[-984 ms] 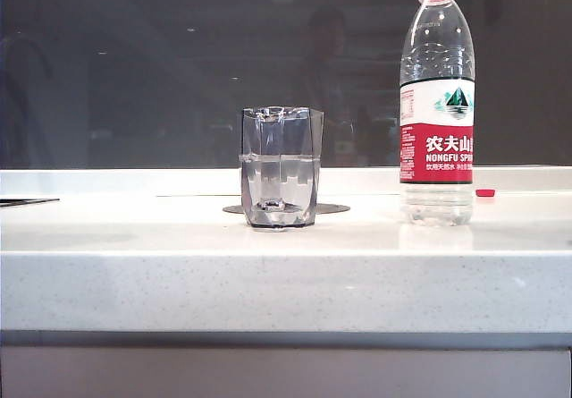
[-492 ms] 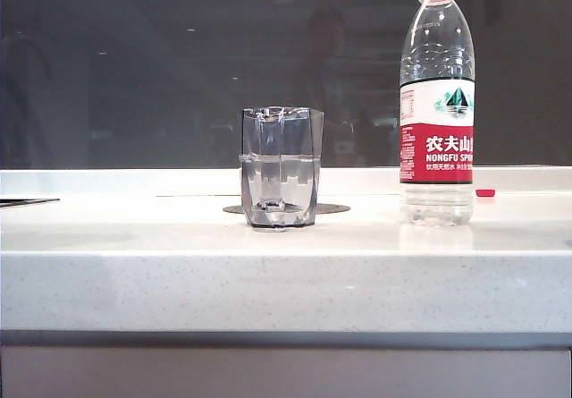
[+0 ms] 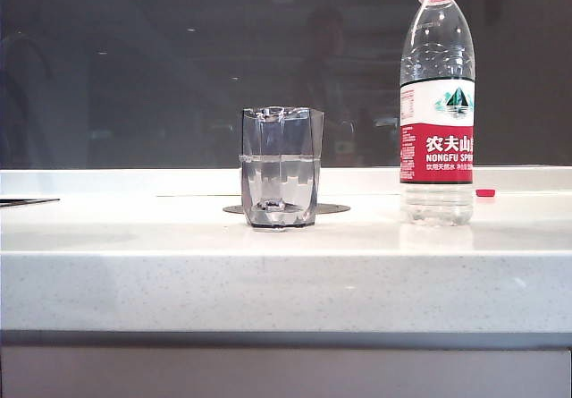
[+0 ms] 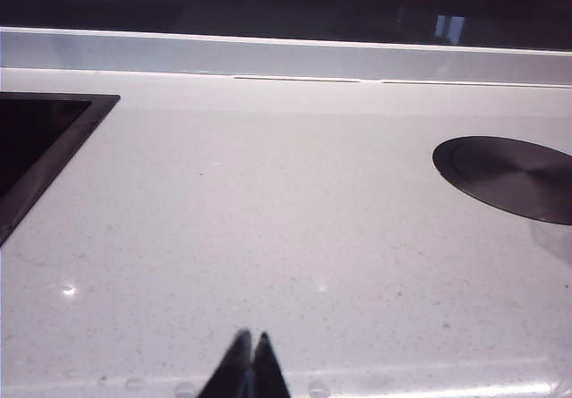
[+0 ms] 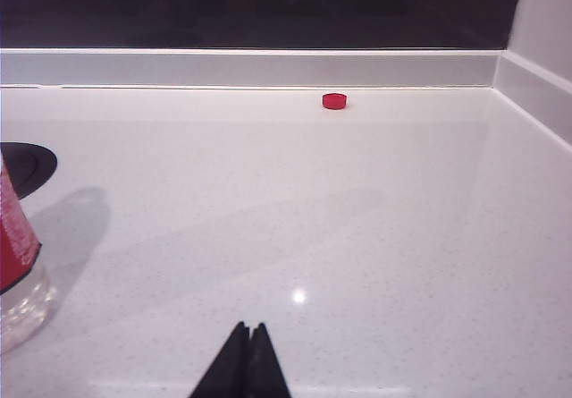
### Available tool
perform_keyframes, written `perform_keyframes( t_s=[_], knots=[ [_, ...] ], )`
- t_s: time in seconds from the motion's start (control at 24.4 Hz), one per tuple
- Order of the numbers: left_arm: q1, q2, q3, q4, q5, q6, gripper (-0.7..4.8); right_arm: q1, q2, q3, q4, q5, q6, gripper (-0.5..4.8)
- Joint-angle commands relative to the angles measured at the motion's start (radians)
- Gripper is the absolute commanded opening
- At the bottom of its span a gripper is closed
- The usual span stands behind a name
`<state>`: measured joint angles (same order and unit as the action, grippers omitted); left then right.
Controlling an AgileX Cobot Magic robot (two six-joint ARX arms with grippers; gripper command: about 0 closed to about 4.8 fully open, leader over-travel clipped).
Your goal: Pick up the mineral water bottle on the table and pour water into the mug until it's half full.
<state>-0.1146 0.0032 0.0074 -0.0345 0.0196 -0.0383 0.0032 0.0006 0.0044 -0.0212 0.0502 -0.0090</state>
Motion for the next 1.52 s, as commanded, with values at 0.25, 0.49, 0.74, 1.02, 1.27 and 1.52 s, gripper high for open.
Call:
perform_keyframes(
  t_s=[0.25, 0.49, 0.74, 1.02, 1.27, 1.52],
  knots=[
    [0.002, 0.001, 0.003, 0.013, 0.003, 0.002, -0.04, -0.034, -0.002, -0.003, 0.018, -0.002, -0.003, 0.0],
    [0.002, 0.001, 0.003, 0.013, 0.003, 0.002, -0.04, -0.049, -0.002, -0.003, 0.019, -0.031, -0.003, 0.0],
    [0.002, 0.001, 0.003, 0.013, 0.003, 0.002, -0.04, -0.046, -0.002, -0.003, 0.019, -0.031, -0.002, 0.0],
    [0.002, 0.001, 0.003, 0.013, 0.003, 0.002, -0.04, -0.041, -0.002, -0.003, 0.018, -0.03, 0.012, 0.0],
    [0.002, 0.001, 0.003, 0.013, 0.003, 0.002, -0.04, -0.041, -0.002, -0.003, 0.018, -0.027, 0.012, 0.0],
    [0.002, 0.001, 0.003, 0.013, 0.003, 0.002, -0.04, -0.041, -0.002, -0.003, 0.018, -0.027, 0.012, 0.0]
  ],
)
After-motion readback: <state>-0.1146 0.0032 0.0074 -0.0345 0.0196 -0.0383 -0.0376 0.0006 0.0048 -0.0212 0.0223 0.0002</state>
